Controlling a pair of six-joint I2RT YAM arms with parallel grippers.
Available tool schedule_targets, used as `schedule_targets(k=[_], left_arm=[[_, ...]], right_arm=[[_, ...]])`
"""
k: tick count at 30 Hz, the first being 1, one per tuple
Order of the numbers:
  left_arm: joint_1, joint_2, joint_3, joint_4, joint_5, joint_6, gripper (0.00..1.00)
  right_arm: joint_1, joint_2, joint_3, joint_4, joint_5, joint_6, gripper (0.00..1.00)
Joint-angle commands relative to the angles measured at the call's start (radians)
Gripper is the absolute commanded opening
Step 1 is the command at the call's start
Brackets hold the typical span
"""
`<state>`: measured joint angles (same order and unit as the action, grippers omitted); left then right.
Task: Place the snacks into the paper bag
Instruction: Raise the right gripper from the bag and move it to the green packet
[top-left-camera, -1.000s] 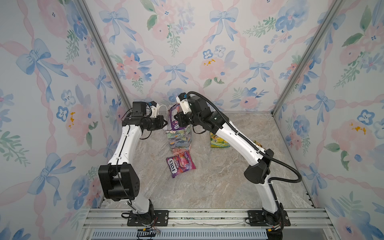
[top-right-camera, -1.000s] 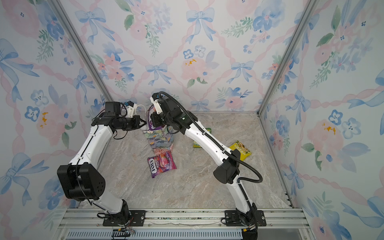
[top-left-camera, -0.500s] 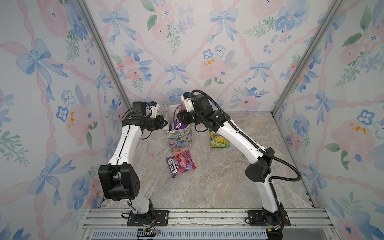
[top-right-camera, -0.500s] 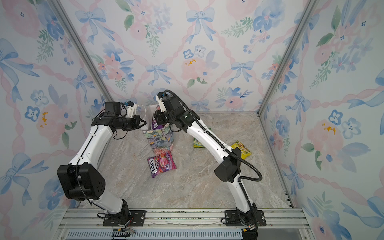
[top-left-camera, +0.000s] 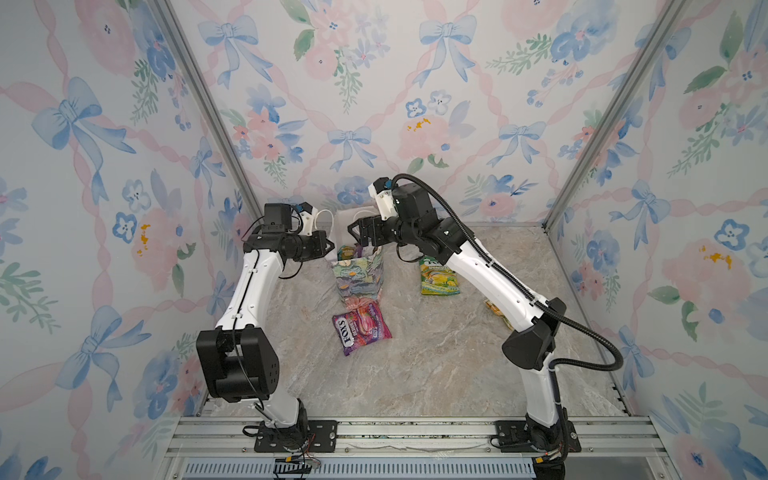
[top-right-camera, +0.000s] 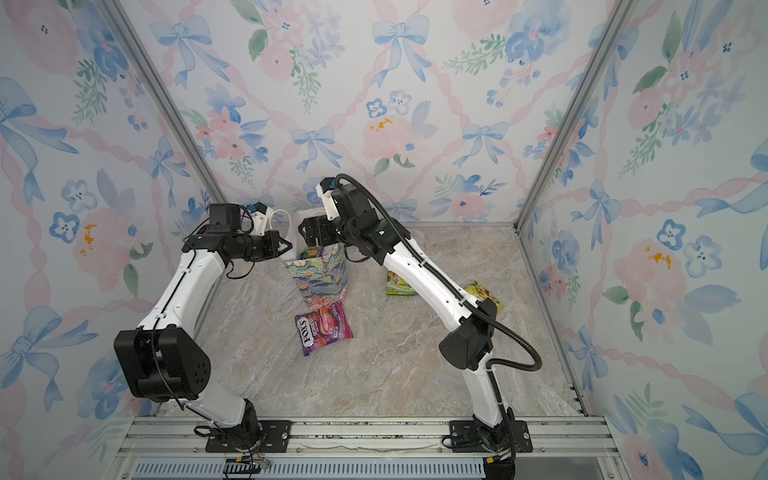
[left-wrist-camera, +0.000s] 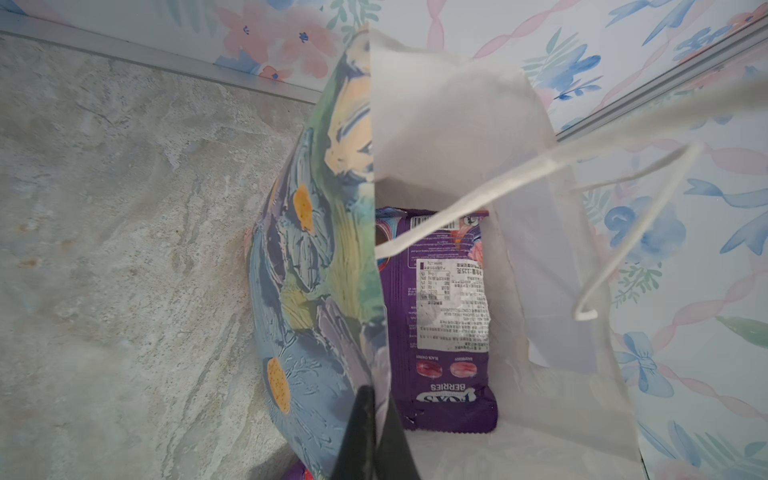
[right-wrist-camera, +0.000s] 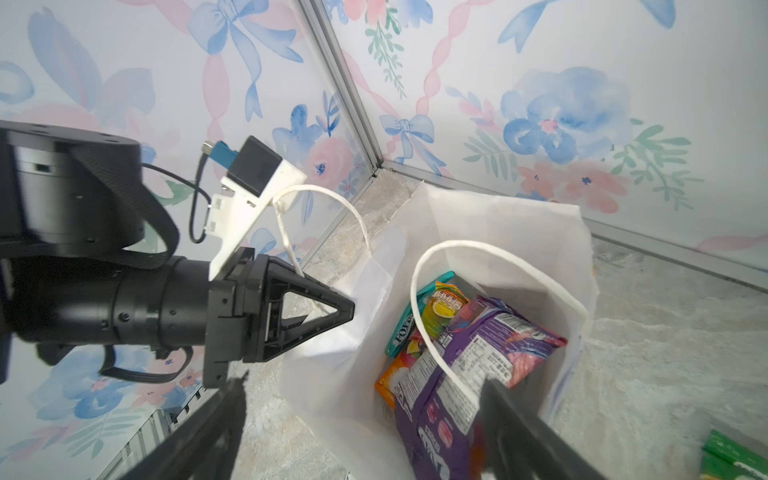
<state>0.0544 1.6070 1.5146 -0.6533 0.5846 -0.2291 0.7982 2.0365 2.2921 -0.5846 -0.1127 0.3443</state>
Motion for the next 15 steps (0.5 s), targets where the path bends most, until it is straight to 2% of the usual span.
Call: schedule_targets(k=[1, 3, 10, 15], left_arm=[[0.004, -0.015, -0.007, 0.003, 0.026, 0.007, 0.0], [0.005, -0.017, -0.008, 0.003, 0.025, 0.007, 0.0], [0.005, -0.015, -0.008, 0.003, 0.022, 0.007, 0.0], [0.005, -0.014, -0.01, 0.003, 0.021, 0.007, 0.0]], right_arm=[[-0.011, -0.164, -0.166, 0.07, 0.001, -0.013, 0.96], [-0.011, -0.252, -0.317, 0.115, 0.007, -0.008, 0.99], [-0.01, -0.549, -0.897, 0.214, 0.073, 0.055, 0.97], [-0.019, -0.651, -1.14, 0.186, 0.124, 0.114, 0.97]])
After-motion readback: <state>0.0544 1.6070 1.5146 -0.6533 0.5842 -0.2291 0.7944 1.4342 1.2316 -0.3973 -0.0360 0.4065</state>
